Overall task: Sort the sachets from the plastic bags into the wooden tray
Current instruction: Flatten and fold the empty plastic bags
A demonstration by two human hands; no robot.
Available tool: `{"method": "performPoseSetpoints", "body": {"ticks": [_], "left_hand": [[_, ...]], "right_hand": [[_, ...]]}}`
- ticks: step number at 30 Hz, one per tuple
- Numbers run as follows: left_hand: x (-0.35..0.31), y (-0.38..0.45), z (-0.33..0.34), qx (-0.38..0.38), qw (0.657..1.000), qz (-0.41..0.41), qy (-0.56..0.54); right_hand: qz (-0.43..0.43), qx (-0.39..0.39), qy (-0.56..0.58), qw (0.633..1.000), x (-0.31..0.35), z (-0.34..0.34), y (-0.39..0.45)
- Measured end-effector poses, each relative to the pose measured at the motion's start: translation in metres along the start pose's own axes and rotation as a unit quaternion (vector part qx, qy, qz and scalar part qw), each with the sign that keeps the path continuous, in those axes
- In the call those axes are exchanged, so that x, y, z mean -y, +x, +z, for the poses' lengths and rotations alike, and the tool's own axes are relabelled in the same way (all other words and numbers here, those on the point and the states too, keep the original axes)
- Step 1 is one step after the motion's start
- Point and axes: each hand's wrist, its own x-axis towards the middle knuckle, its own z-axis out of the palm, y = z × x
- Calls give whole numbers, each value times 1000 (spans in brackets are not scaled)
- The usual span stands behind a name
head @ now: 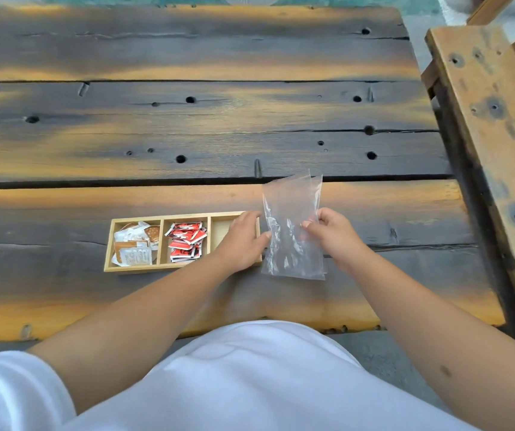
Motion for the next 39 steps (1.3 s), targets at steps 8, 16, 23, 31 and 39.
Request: {"method": "performPoseSetpoints", "body": {"ticks": [8, 16, 23, 31, 39], "left_hand": [[1, -14, -35, 72, 901, -168, -394], [7, -47, -60, 31, 883, -152, -443], [18, -71, -86, -16, 882, -138, -451], [22, -92, -103, 19, 895, -150, -421], [16, -93, -112, 8, 904, -125, -409]], "right_hand": [[-8, 70, 117, 991, 24, 7, -26], [-18, 53, 87, 995, 27, 27, -47], [-10, 78, 45, 996, 30, 38, -50], [-16, 86, 78, 993, 43, 49, -51], [-41, 104, 19, 994, 54, 47, -56]]}}
